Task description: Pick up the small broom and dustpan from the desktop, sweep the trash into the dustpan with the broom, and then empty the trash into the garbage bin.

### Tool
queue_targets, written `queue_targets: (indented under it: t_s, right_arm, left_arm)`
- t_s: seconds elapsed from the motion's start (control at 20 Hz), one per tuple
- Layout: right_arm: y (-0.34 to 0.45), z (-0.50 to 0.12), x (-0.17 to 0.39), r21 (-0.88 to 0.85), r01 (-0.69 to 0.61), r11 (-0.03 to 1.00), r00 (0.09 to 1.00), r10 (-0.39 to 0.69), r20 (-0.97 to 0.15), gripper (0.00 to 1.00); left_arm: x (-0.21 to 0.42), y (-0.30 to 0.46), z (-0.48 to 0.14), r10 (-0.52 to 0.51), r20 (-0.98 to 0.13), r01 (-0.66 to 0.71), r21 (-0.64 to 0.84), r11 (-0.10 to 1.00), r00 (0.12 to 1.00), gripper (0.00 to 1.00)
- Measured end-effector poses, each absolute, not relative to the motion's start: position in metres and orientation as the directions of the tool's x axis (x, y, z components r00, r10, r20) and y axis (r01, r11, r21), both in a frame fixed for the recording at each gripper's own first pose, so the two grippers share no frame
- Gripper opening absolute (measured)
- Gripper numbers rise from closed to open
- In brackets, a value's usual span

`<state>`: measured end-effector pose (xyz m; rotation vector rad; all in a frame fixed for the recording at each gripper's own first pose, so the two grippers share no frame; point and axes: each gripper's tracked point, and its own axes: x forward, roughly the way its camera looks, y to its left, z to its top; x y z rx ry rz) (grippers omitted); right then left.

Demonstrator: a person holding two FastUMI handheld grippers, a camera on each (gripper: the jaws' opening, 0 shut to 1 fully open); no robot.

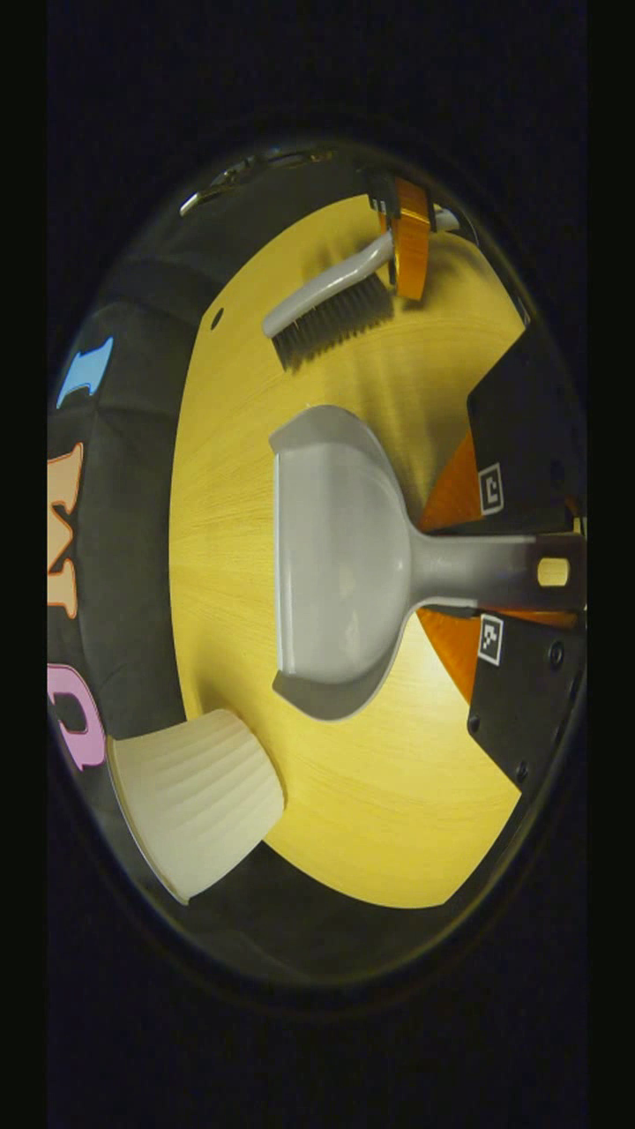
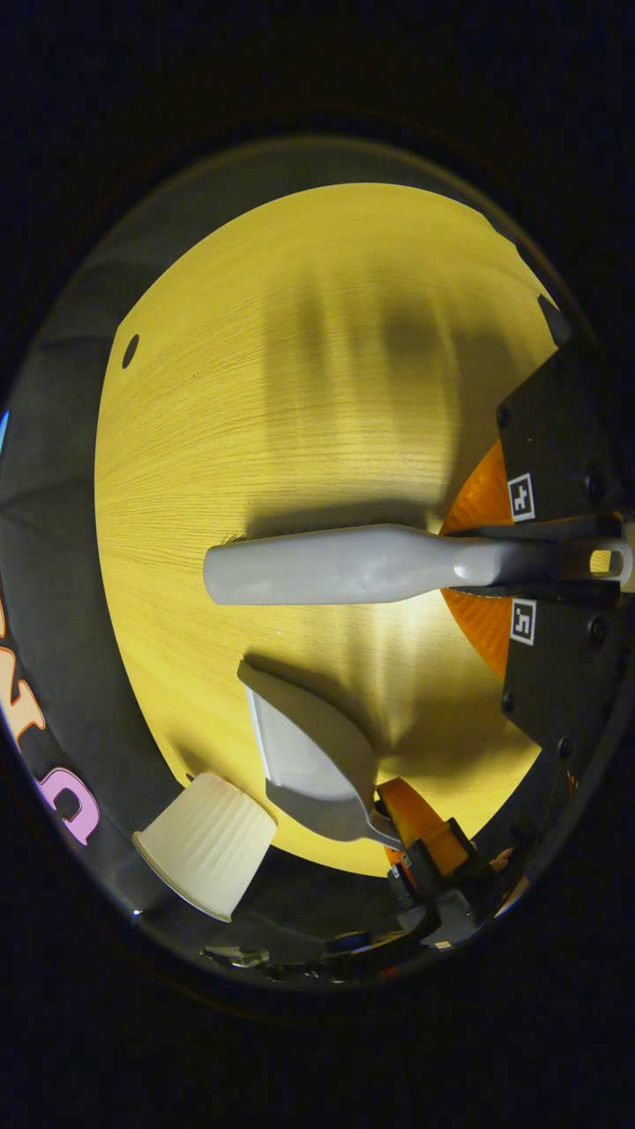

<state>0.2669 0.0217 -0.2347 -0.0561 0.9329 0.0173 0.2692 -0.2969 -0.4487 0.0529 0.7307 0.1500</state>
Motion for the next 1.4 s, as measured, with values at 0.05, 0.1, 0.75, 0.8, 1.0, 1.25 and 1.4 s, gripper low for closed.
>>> queue_targets:
  t_s: [0.05, 0.1, 0.75, 0.8, 1.0, 1.25, 1.4]
  right_arm:
    - [0.022, -0.237, 0.267, -0.038, -0.036, 0.999, 0.586, -0.010, -0.811, 0.16]
    - [0.022, -0.237, 0.266, -0.032, -0.037, 0.999, 0.583, -0.004, -0.812, 0.16]
    - [0.049, -0.236, 0.265, 0.080, -0.095, 0.992, 0.587, 0.120, -0.801, 0.70]
    - [0.052, -0.234, 0.267, 0.091, -0.102, 0.991, 0.593, 0.134, -0.794, 0.94]
    - [0.054, -0.219, 0.274, 0.097, -0.112, 0.989, 0.677, 0.147, -0.721, 0.93]
    - [0.045, -0.152, 0.273, 0.069, -0.067, 0.995, 0.891, 0.091, -0.446, 0.93]
    - [0.040, -0.078, 0.251, 0.012, -0.023, 1.000, 0.988, 0.025, -0.153, 0.93]
  left_arm:
    - [0.269, -0.299, -0.450, 0.153, -0.659, -0.114, 0.102, 0.988, 0.737, 0.27]
    - [0.268, -0.299, -0.452, 0.145, -0.663, -0.109, 0.096, 0.989, 0.734, 0.27]
    - [0.266, -0.292, -0.450, 0.170, -0.634, -0.080, 0.168, 0.983, 0.755, 0.69]
    - [0.265, -0.293, -0.445, 0.168, -0.624, -0.076, 0.170, 0.982, 0.763, 0.86]
    - [0.259, -0.295, -0.418, 0.198, -0.521, -0.103, 0.205, 0.973, 0.831, 0.96]
    - [0.236, -0.297, -0.340, 0.206, -0.300, -0.144, 0.216, 0.966, 0.931, 0.96]
    - [0.219, -0.293, -0.285, 0.208, -0.134, -0.176, 0.216, 0.960, 0.969, 0.95]
